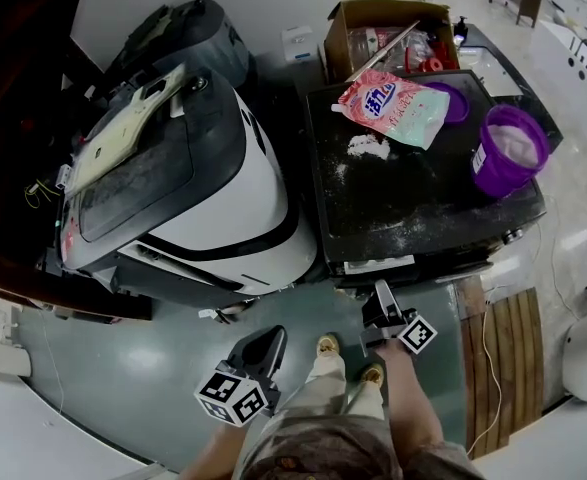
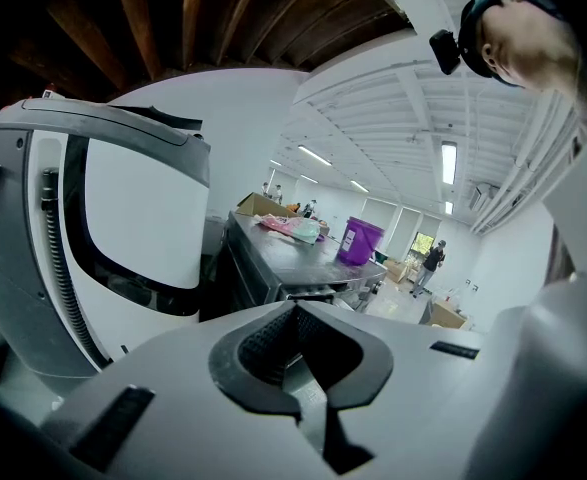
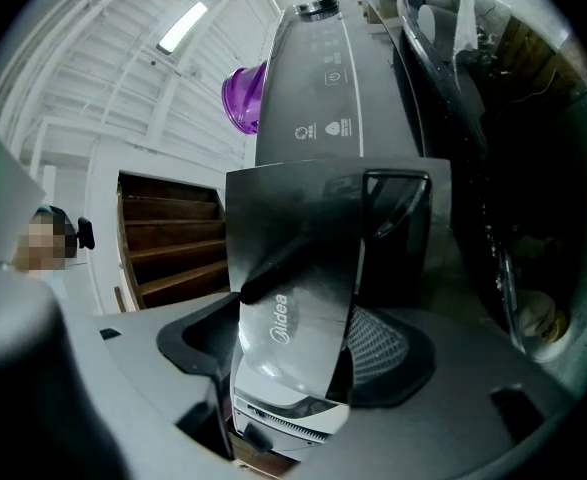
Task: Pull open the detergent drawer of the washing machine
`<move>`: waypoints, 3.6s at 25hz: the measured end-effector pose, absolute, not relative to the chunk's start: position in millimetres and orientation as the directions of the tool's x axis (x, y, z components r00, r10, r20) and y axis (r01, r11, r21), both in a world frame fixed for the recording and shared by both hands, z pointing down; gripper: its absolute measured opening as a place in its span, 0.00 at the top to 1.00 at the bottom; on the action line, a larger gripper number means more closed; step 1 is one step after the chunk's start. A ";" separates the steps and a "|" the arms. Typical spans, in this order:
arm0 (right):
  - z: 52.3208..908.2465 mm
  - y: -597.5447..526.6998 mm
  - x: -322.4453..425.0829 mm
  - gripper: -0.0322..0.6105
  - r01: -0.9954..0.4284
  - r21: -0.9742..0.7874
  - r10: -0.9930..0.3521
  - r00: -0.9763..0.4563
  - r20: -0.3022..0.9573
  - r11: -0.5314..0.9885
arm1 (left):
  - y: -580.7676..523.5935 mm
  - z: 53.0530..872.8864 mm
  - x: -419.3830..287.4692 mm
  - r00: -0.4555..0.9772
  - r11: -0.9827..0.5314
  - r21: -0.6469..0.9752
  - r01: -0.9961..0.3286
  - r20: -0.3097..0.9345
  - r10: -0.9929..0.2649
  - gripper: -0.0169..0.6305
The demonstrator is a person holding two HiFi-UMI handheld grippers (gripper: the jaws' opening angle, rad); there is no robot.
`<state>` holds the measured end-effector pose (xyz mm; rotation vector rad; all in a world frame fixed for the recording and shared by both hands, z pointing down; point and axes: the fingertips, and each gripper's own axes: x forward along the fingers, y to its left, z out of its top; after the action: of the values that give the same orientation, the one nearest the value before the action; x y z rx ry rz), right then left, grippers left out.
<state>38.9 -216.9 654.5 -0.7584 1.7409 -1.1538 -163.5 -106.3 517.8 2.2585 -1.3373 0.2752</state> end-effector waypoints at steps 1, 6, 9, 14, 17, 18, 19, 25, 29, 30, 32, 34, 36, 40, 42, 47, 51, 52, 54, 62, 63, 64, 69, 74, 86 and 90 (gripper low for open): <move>654.1 -214.6 39.1 0.45 -0.016 -0.925 -0.842 -0.420 -0.339 0.381 | -105.6 517.8 -162.2 0.499 -0.396 0.313 -0.863 0.411 -0.763 0.94; 652.0 -204.6 40.3 0.45 -0.012 -0.922 -0.837 -0.425 -0.345 0.386 | -103.0 517.3 -155.8 0.509 -0.407 0.312 -0.858 0.410 -0.757 0.94; 652.2 -198.0 41.7 0.45 -0.008 -0.922 -0.837 -0.422 -0.348 0.387 | -102.2 517.7 -152.3 0.515 -0.414 0.312 -0.855 0.409 -0.754 0.94; 651.6 -189.5 42.9 0.45 -0.007 -0.923 -0.839 -0.421 -0.345 0.384 | -101.1 516.6 -148.2 0.522 -0.420 0.318 -0.850 0.406 -0.750 0.94; 651.3 -183.2 44.2 0.45 -0.006 -0.925 -0.841 -0.419 -0.343 0.380 | -99.2 516.2 -144.8 0.528 -0.425 0.319 -0.847 0.404 -0.747 0.94; 651.0 -181.0 44.4 0.45 -0.006 -0.925 -0.841 -0.418 -0.343 0.380 | -98.2 516.2 -144.0 0.530 -0.427 0.319 -0.846 0.404 -0.746 0.94; 650.9 -179.0 44.4 0.45 -0.005 -0.925 -0.842 -0.417 -0.343 0.380 | -97.2 516.4 -143.5 0.531 -0.429 0.320 -0.845 0.404 -0.745 0.94; 652.1 -169.5 45.5 0.45 -0.007 -0.925 -0.840 -0.420 -0.342 0.380 | -91.9 519.3 -140.9 0.540 -0.437 0.324 -0.839 0.408 -0.736 0.94; 651.6 -163.2 45.8 0.46 -0.008 -0.925 -0.842 -0.417 -0.342 0.380 | -89.4 519.2 -140.5 0.544 -0.441 0.323 -0.837 0.408 -0.733 0.94; 651.6 -162.0 45.9 0.46 -0.007 -0.926 -0.842 -0.418 -0.341 0.378 | -89.1 519.0 -140.0 0.545 -0.443 0.324 -0.836 0.407 -0.733 0.94; 652.2 -159.6 46.6 0.46 -0.005 -0.927 -0.843 -0.419 -0.338 0.374 | -88.7 519.0 -139.2 0.548 -0.445 0.325 -0.834 0.407 -0.731 0.94; 652.5 -156.5 47.2 0.46 -0.004 -0.928 -0.843 -0.419 -0.338 0.374 | -88.1 519.2 -138.7 0.550 -0.447 0.325 -0.833 0.406 -0.730 0.94; 652.8 -151.7 48.2 0.47 -0.002 -0.927 -0.842 -0.418 -0.339 0.375 | -86.7 519.5 -137.7 0.551 -0.448 0.326 -0.832 0.405 -0.729 0.94; 653.1 -141.1 49.2 0.47 0.006 -0.928 -0.845 -0.411 -0.343 0.374 | -84.6 520.3 -137.1 0.553 -0.449 0.328 -0.831 0.407 -0.727 0.94; 653.5 -136.1 50.0 0.47 0.009 -0.928 -0.844 -0.412 -0.343 0.372 | -84.1 520.3 -135.8 0.556 -0.451 0.330 -0.830 0.407 -0.725 0.94; 654.4 -123.1 50.5 0.47 0.009 -0.927 -0.839 -0.422 -0.343 0.374 | -81.8 520.8 -132.4 0.562 -0.457 0.332 -0.826 0.406 -0.721 0.94; 653.9 -116.8 51.5 0.47 0.010 -0.928 -0.840 -0.422 -0.341 0.372 | -80.3 519.9 -129.3 0.561 -0.454 0.333 -0.826 0.410 -0.719 0.94; 653.8 -115.3 52.1 0.47 0.010 -0.928 -0.840 -0.422 -0.341 0.372 | -79.6 519.8 -128.4 0.560 -0.453 0.334 -0.827 0.412 -0.719 0.94; 653.0 -111.9 53.0 0.47 0.011 -0.929 -0.841 -0.420 -0.341 0.371 | -77.9 521.2 -127.3 0.563 -0.456 0.334 -0.825 0.410 -0.718 0.94; 651.4 -103.4 56.3 0.47 0.009 -0.929 -0.845 -0.413 -0.340 0.369 | -75.0 524.3 -121.5 0.570 -0.459 0.342 -0.820 0.410 -0.712 0.94; 651.5 -103.4 56.1 0.47 0.011 -0.930 -0.845 -0.412 -0.340 0.368 | -75.1 525.0 -121.2 0.570 -0.459 0.343 -0.820 0.410 -0.712 0.94; 651.7 -103.4 56.1 0.47 0.012 -0.930 -0.846 -0.412 -0.339 0.367 | -75.2 525.2 -120.8 0.570 -0.458 0.345 -0.819 0.410 -0.712 0.94; 655.4 -102.8 55.1 0.47 0.013 -0.930 -0.840 -0.426 -0.337 0.367 | -77.3 523.2 -119.8 0.568 -0.453 0.348 -0.821 0.412 -0.712 0.94; 660.0 -103.4 54.6 0.45 0.003 -0.928 -0.830 -0.447 -0.334 0.372 | -79.2 527.0 -120.6 0.570 -0.453 0.351 -0.819 0.413 -0.711 0.94; 653.7 -90.9 68.1 0.42 -0.064 -0.946 -0.829 -0.502 -0.244 0.318 | -98.7 532.8 -96.0 0.620 -0.485 0.393 -0.781 0.393 -0.679 0.94; 643.1 -81.1 79.8 0.42 -0.109 -0.949 -0.829 -0.524 -0.197 0.295 | -110.1 527.0 -81.2 0.652 -0.516 0.405 -0.755 0.373 -0.660 0.94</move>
<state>79.8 -81.1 643.1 -0.8404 1.8496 -1.2770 -81.2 -110.1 527.0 2.3296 -1.0977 0.2315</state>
